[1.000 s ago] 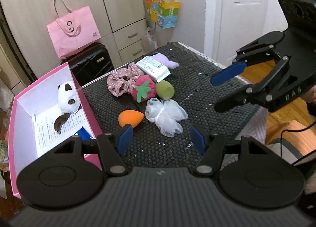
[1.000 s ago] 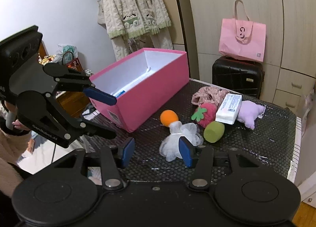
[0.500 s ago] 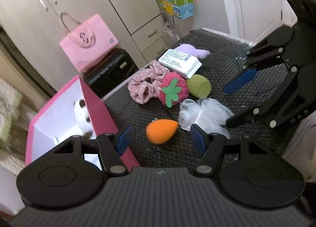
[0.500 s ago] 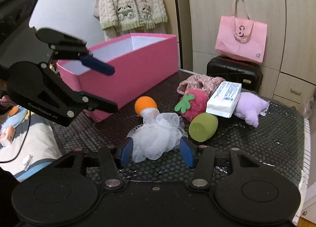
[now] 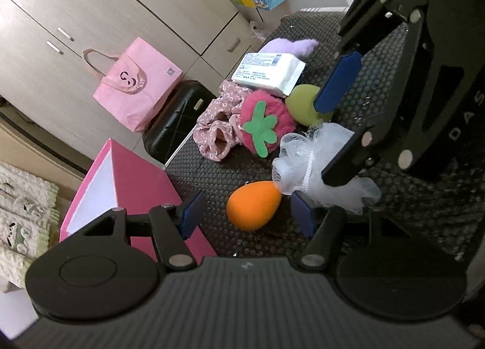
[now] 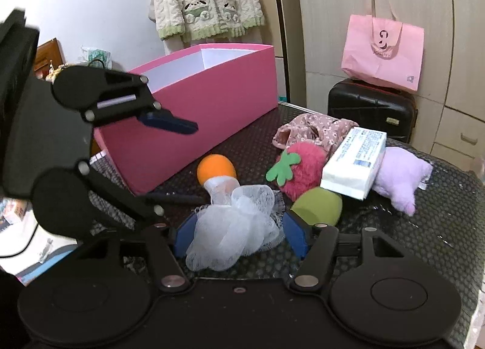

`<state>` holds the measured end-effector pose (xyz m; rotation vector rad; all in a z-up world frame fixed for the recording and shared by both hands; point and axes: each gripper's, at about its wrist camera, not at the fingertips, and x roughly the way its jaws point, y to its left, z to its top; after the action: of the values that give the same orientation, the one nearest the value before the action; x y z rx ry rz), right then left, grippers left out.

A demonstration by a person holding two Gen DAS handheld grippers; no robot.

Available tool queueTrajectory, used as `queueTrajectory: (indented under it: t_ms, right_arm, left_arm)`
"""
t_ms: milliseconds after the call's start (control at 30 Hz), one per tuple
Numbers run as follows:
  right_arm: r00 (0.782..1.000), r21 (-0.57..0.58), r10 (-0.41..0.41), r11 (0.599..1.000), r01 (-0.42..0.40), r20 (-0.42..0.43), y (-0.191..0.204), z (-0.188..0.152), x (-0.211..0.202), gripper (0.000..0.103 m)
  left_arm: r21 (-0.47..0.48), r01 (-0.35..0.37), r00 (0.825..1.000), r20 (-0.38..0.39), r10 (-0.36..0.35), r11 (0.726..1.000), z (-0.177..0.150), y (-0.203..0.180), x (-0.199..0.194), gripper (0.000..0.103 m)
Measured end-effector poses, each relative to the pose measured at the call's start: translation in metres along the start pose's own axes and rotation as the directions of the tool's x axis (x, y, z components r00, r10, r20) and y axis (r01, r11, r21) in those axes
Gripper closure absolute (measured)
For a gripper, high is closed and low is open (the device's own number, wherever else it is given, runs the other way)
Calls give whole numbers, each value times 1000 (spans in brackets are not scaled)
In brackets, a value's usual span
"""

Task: Organize soft objects
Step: 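Close the right gripper on the mesh puff while the left gripper approaches the orange sponge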

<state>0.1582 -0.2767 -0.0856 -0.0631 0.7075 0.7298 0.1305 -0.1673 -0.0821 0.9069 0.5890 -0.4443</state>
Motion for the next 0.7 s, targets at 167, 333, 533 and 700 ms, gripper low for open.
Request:
queueTrajectory:
  t_ms: [167,333,533,700]
  right_arm:
    - [999,31,29,999,-29,-21,-5,4,10,35]
    - [997,58,71,996,-69,-31,-11,5,18,35]
    - [995,57,86,995,-83,-55,-15,2,26,30]
    - [993,62,102,993,-98,-65,-19,-5,32,28]
  left_arm:
    - [43,-11,1000,-10,11,999,-1,-2,10,43]
    - [117,34,999,-37,-30,993,-1,-8,16,57]
    - [154,45,998,-60,-36,987,1,-7,25,57]
    - [117,55,997,-66,-48,992,1,-2,31,57]
